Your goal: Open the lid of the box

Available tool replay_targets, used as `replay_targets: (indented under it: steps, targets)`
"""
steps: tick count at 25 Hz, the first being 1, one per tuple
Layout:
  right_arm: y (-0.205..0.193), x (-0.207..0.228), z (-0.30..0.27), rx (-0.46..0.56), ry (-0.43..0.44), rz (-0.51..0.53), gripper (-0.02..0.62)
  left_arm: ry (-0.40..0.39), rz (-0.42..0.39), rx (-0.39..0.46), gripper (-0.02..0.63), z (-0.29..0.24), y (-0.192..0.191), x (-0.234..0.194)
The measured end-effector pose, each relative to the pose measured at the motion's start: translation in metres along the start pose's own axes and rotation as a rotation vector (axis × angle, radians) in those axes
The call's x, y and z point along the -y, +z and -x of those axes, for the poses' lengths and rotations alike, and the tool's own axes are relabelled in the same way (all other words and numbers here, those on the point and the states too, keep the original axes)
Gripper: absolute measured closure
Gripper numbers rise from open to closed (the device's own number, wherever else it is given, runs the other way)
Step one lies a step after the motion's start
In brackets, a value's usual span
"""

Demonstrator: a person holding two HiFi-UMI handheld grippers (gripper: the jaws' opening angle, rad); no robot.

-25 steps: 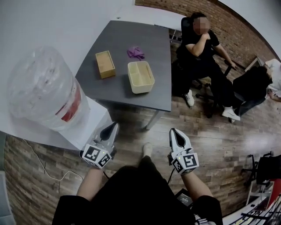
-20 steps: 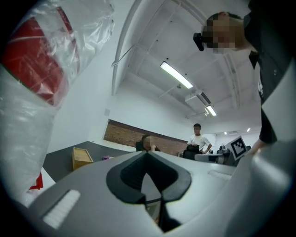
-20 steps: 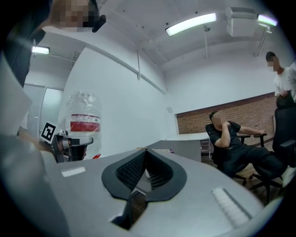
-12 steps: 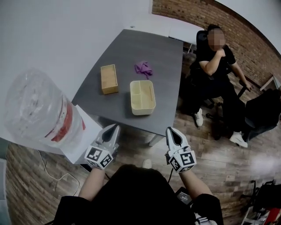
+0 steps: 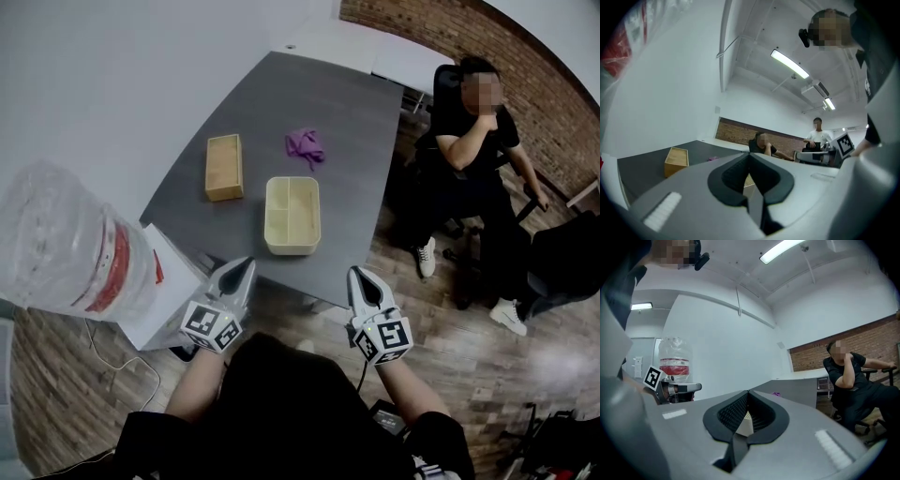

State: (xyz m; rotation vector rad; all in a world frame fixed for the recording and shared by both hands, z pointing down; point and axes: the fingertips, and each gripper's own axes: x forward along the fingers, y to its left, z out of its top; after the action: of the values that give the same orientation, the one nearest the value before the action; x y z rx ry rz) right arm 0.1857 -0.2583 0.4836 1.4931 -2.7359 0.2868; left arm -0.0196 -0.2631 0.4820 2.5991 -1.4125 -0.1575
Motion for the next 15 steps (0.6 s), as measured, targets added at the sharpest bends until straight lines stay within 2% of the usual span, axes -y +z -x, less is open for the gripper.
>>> replay_targets:
  steps: [15]
  targets:
    - [0.003, 0.016, -0.096, -0.089, -0.026, 0.028, 0.594, -0.072, 0.018, -0.068, 0.606, -0.075, -0.010, -0.046]
